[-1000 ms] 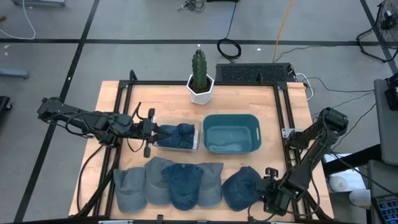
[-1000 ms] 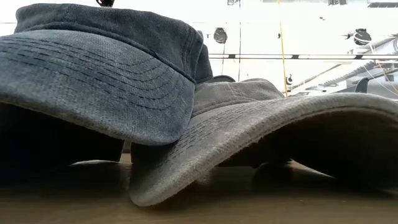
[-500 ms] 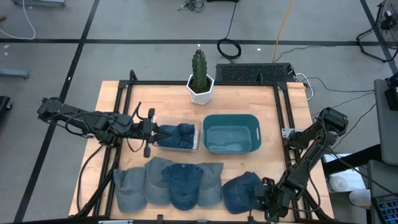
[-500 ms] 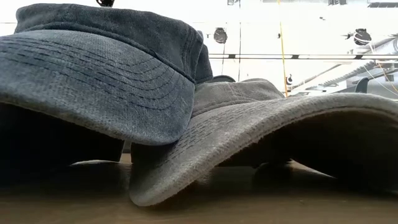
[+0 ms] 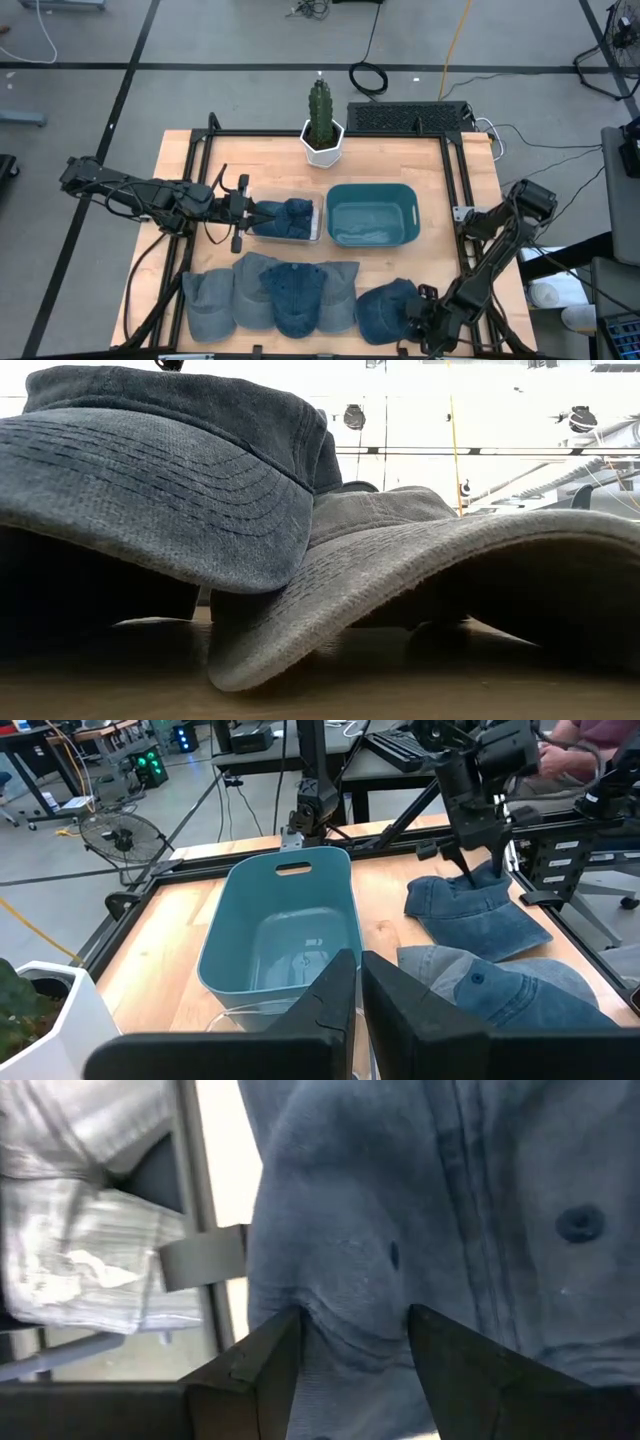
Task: Pick & Place hat
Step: Put the right blue cap into the transparent bin
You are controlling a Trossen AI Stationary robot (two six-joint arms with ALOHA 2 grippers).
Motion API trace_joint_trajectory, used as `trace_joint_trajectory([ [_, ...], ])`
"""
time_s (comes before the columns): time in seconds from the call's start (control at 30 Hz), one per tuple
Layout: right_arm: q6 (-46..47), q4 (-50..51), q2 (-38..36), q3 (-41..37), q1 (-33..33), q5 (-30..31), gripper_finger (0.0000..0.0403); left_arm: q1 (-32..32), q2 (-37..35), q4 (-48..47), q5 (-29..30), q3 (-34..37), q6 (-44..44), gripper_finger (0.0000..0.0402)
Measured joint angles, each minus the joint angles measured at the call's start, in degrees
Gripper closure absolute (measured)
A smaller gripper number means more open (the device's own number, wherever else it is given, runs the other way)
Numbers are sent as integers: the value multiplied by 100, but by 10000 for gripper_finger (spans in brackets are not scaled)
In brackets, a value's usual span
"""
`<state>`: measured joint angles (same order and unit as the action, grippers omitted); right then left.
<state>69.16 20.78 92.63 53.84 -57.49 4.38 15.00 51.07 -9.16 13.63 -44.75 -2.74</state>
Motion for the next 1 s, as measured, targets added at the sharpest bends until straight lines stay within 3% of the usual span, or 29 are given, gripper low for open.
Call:
trace_joint_trajectory([
  [0.3,-413,-33,180,0,61,-2,248,2,0,-1,0,0,-1,371],
  [0.53,-952,-191,147,0,122,-16,386,1,0,-1,0,0,-1,371],
  [0.83,-1002,-448,-178,0,120,13,399,2,0,0,0,0,-1,371],
  [1.0,-1382,-626,-708,0,117,471,401,0,0,-1,0,0,-1,371],
])
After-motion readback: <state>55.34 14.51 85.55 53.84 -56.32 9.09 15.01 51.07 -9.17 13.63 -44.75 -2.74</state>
